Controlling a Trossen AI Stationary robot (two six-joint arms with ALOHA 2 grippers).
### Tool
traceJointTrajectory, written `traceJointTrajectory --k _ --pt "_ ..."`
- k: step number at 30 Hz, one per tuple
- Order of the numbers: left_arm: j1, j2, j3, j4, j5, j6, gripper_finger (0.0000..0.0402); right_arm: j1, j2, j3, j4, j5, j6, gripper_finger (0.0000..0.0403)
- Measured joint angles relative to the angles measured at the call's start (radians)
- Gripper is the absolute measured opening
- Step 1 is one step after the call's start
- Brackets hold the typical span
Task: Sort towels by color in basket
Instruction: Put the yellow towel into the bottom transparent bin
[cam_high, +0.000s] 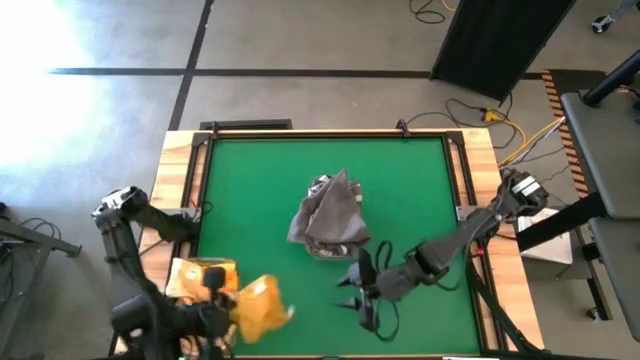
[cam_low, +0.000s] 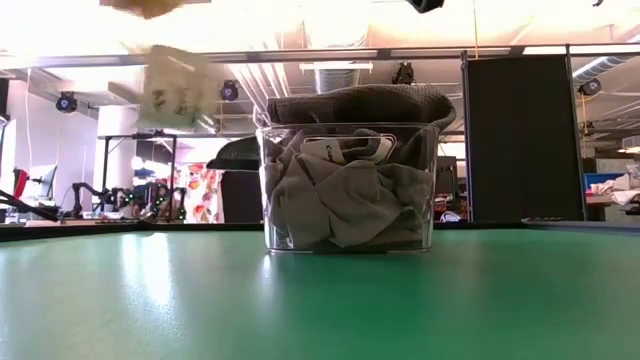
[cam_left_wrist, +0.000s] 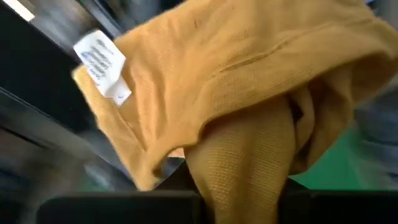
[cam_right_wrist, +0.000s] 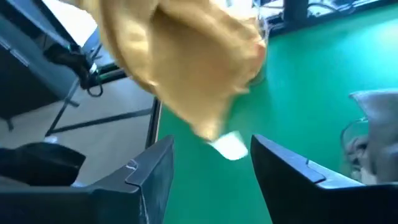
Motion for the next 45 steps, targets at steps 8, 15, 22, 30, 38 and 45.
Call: traceJointTrajectory --k 8,15,22,30,38,45 --pt "-0.053 0.016 0.19 -0.545 0.725 -0.814 0.0022 0.049 -0.001 -0.002 -0.052 -0.004 0.019 0.0214" --pt "-0.052 -0.019 0.106 -0.572 0.998 -1.042 0.0022 0.049 0.0 -0.005 -0.065 -0.002 0.013 0.0206" --pt "-0.036 -0.035 -0.052 -0.574 1.195 -1.147 0.0022 0.048 0.0 -0.006 -0.096 -0.002 -0.001 0.0208" --pt "-0.008 -0.043 -0.317 -0.173 1.198 -1.068 0.0022 0.046 0.0 -0.006 -0.108 -0.002 -0.051 0.0204" --pt "0.037 -0.043 -0.558 -0.035 1.307 -1.015 0.0031 0.043 0.0 -0.006 -0.11 -0.002 -0.06 0.0214" --pt "0.037 -0.042 -0.601 -0.039 1.372 -1.037 0.0099 0.043 0.0 -0.006 -0.114 -0.002 -0.053 0.0229"
